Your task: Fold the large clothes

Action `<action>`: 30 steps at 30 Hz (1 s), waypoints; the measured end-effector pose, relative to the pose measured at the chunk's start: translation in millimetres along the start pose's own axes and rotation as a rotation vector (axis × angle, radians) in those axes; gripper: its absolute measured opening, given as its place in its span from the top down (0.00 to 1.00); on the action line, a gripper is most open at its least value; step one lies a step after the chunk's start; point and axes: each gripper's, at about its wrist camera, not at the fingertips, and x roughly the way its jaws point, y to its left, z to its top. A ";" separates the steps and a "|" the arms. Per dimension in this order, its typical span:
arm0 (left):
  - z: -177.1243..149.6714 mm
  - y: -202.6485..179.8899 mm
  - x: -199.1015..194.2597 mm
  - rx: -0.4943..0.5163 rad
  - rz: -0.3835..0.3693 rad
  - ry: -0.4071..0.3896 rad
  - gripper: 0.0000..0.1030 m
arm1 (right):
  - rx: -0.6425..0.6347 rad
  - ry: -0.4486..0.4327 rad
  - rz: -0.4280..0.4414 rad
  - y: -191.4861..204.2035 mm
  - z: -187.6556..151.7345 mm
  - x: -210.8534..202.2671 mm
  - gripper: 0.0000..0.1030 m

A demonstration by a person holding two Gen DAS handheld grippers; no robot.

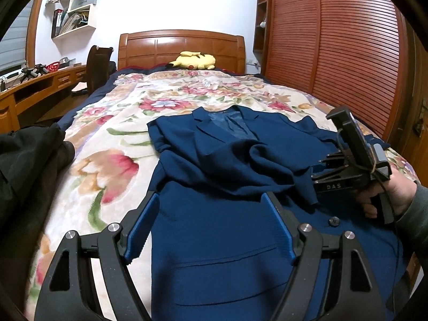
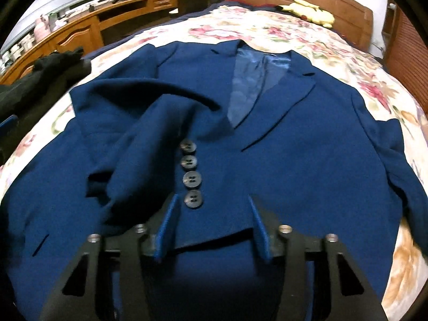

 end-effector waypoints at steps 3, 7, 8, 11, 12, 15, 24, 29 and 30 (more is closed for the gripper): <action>0.1 -1.2 1.7 0.004 0.004 0.002 0.24 | -0.050 -0.015 -0.027 5.7 -1.0 -6.2 0.81; -0.4 -2.8 0.1 0.014 0.011 -0.003 0.24 | -0.058 -0.107 -0.102 3.6 0.4 -37.9 0.82; -0.3 -2.5 -0.1 0.012 0.009 -0.005 0.24 | -0.054 -0.143 -0.128 0.7 1.8 -50.6 0.82; -0.4 -1.2 -0.2 0.006 0.007 -0.006 0.24 | -0.024 -0.236 -0.186 -16.7 6.0 -89.5 0.83; -0.5 -1.2 -0.7 0.005 0.006 -0.007 0.24 | -0.014 -0.253 -0.208 -23.6 6.5 -99.2 0.83; -0.2 -2.3 -1.4 0.006 0.004 -0.012 0.24 | 0.006 -0.254 -0.264 -44.0 6.4 -113.9 0.83; 1.3 -5.8 -4.1 0.007 0.000 -0.026 0.24 | 0.060 -0.146 -0.400 -78.6 1.3 -107.3 0.83; 2.8 -8.8 -6.3 0.010 -0.004 -0.039 0.24 | 0.110 -0.099 -0.405 -81.9 9.3 -94.3 0.82; 3.4 -9.0 -6.3 0.011 -0.005 -0.041 0.24 | 0.119 -0.096 -0.409 -78.1 10.0 -95.1 0.82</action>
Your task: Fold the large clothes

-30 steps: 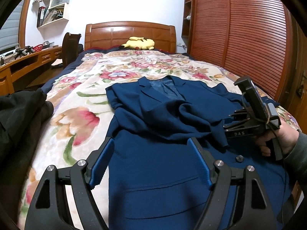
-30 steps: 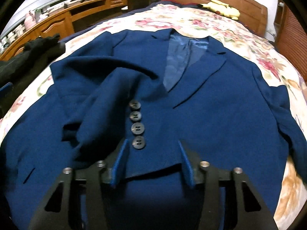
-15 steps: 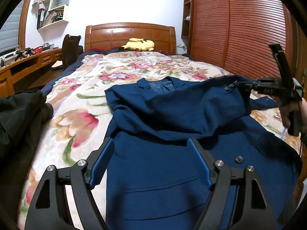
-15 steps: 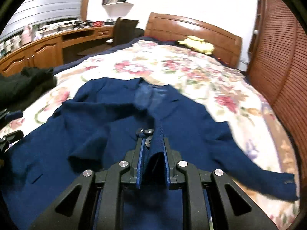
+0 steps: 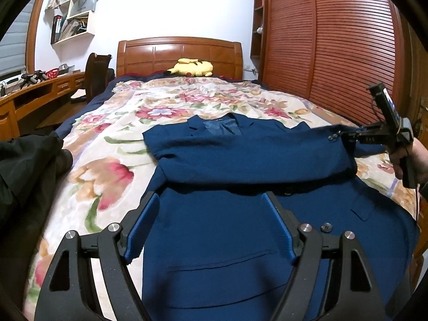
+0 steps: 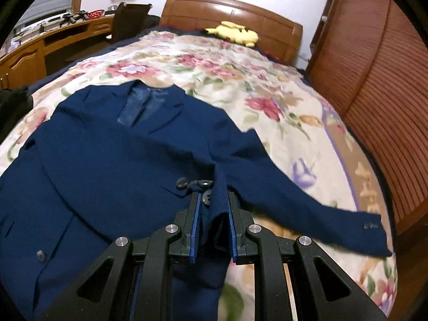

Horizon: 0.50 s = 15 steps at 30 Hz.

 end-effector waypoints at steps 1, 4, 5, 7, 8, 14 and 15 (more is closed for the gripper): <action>0.5 -0.5 -0.2 0.001 -0.003 -0.003 0.23 | 0.011 -0.004 -0.009 -0.4 0.1 -4.5 0.83; 1.8 -2.0 -0.6 0.001 -0.002 -0.010 0.21 | 0.042 -0.017 -0.034 -3.8 -0.7 -6.6 0.76; 2.4 -3.0 -0.5 0.001 -0.003 -0.013 0.19 | 0.049 -0.019 -0.039 -3.7 -1.2 -6.7 0.74; 4.0 -6.9 0.2 0.005 -0.019 -0.017 0.11 | 0.052 -0.035 -0.025 -1.7 -4.5 -8.3 0.63; 4.4 -8.4 0.4 0.006 -0.028 -0.019 0.09 | 0.048 -0.047 -0.010 0.6 -5.1 -10.0 0.60; 8.9 -25.6 -0.3 0.022 -0.057 -0.054 0.00 | 0.037 -0.056 0.015 12.5 -27.0 -15.7 0.44; 9.4 -27.7 0.0 0.025 -0.059 -0.056 0.00 | 0.027 -0.049 0.021 15.6 -30.5 -14.0 0.44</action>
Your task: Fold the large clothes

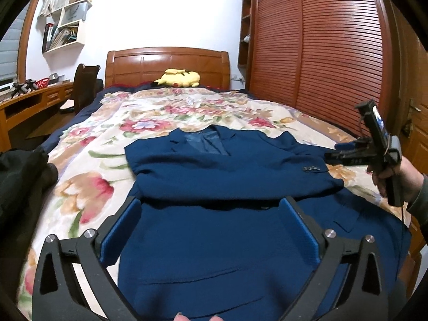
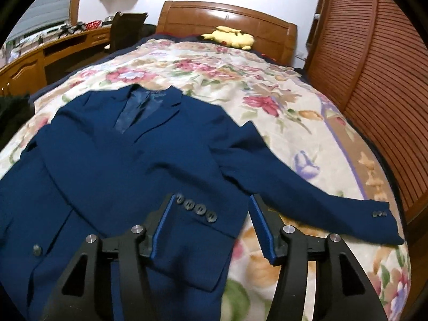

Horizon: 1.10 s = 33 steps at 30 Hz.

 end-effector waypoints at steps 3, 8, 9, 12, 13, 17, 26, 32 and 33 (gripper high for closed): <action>1.0 -6.9 3.7 0.009 -0.005 0.003 0.00 | -0.002 0.031 0.017 -1.3 -7.3 7.8 0.44; 1.8 -16.5 9.9 0.017 -0.005 0.010 0.00 | -0.015 0.078 0.035 -7.0 -12.4 23.5 0.44; 2.0 -17.9 11.2 0.017 -0.007 0.014 0.00 | -0.015 0.083 0.032 -7.9 -12.4 25.0 0.44; 0.9 -22.4 14.4 0.015 -0.015 0.018 0.00 | -0.001 0.093 0.026 -17.8 -12.3 29.5 0.44; 1.1 -24.0 15.7 0.012 -0.013 0.019 0.00 | 0.001 0.095 0.023 -19.9 -12.0 30.5 0.44; 3.8 -29.6 19.6 0.003 -0.021 0.012 0.00 | 0.018 0.094 0.002 -34.9 -15.2 25.6 0.44; 0.5 -51.2 28.4 0.051 -0.069 0.038 0.00 | 0.106 0.072 -0.106 -92.4 -27.5 0.9 0.44; -2.0 -58.3 30.5 0.073 -0.074 0.049 0.00 | 0.186 0.079 -0.246 -154.5 -37.8 -11.5 0.44; -2.0 -58.1 31.2 0.074 -0.073 0.050 0.00 | 0.210 0.079 -0.269 -167.5 -39.7 -14.5 0.44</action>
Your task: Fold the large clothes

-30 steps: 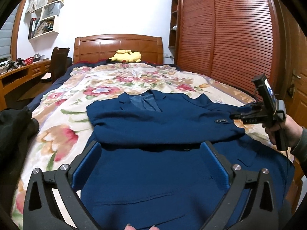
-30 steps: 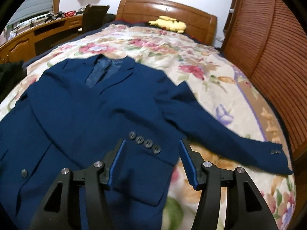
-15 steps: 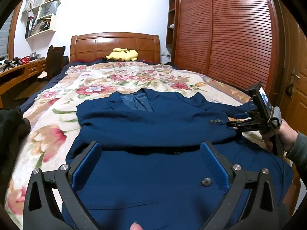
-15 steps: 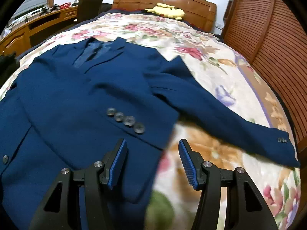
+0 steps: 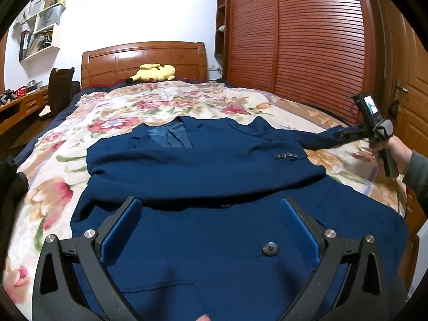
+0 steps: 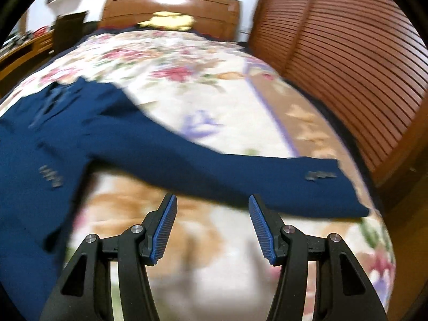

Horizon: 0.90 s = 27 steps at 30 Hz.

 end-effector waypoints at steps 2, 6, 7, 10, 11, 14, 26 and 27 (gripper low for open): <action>-1.0 0.3 0.6 0.000 0.004 0.004 0.00 | 0.049 0.001 -0.040 -25.0 3.5 1.6 0.44; -1.4 -0.1 2.4 -0.001 0.011 0.008 0.00 | 0.143 -0.001 -0.100 -68.2 6.6 -0.1 0.44; -1.3 -0.1 3.4 -0.001 0.012 0.010 0.00 | 0.161 0.003 -0.111 -76.1 6.7 -0.1 0.44; -1.6 -0.8 6.0 0.000 0.014 0.019 0.00 | 0.186 0.008 -0.150 -85.7 10.2 -0.3 0.44; -1.8 -1.1 6.9 0.000 0.015 0.022 0.00 | 0.193 0.002 -0.146 -88.9 10.8 -1.6 0.44; -2.6 -1.1 8.2 0.001 0.018 0.028 0.00 | 0.238 -0.006 -0.153 -102.8 9.4 -2.6 0.44; -4.9 -2.3 13.2 0.001 0.028 0.051 0.00 | 0.391 0.195 -0.186 -133.7 -0.9 65.3 0.44; -5.3 -2.9 13.7 0.003 0.028 0.055 0.00 | 0.392 0.214 -0.173 -131.6 -3.5 70.0 0.44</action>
